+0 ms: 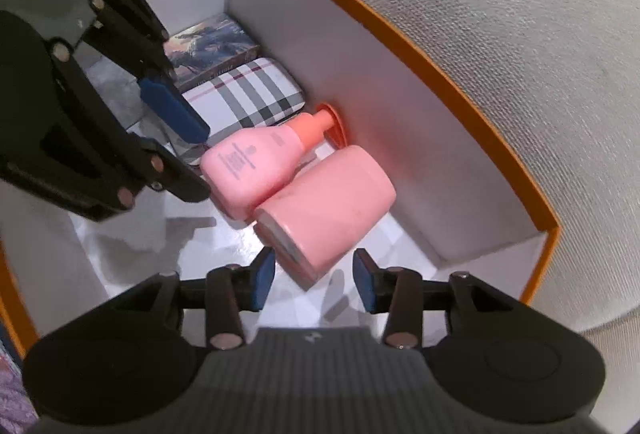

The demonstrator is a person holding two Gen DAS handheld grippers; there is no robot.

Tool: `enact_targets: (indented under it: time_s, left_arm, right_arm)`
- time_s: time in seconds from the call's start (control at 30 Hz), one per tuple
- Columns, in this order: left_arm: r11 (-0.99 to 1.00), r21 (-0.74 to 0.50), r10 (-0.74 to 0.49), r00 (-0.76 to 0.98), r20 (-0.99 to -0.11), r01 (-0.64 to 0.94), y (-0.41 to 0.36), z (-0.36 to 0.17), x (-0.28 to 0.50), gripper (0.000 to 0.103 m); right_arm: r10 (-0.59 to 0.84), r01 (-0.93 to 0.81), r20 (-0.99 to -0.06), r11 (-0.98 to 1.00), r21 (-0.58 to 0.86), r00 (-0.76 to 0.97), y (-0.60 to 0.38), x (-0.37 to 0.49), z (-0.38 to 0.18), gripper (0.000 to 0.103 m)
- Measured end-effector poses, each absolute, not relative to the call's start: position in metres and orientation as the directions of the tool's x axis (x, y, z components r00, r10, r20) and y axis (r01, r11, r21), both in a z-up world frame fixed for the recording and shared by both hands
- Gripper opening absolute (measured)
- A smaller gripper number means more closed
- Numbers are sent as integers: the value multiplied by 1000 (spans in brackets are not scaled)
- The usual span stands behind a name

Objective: Organize rigid objects
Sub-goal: 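Open both tools to release the pink bottle and cup inside the box, then withdraw both tools and lower the left tool onto the dark deodorant can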

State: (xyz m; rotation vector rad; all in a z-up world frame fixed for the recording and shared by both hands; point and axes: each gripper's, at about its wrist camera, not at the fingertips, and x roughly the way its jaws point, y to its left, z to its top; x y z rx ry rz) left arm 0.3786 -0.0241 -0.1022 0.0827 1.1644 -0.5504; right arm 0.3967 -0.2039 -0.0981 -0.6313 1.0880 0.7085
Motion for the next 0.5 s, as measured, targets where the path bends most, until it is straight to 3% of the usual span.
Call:
enact_targets:
  time_s: [0.5]
  left_arm:
    - [873,-288,-462,473,-751,394,19,-33,235,43]
  right_arm:
    - [300,-530,-786,847,-42,541,-237,290,-10,45]
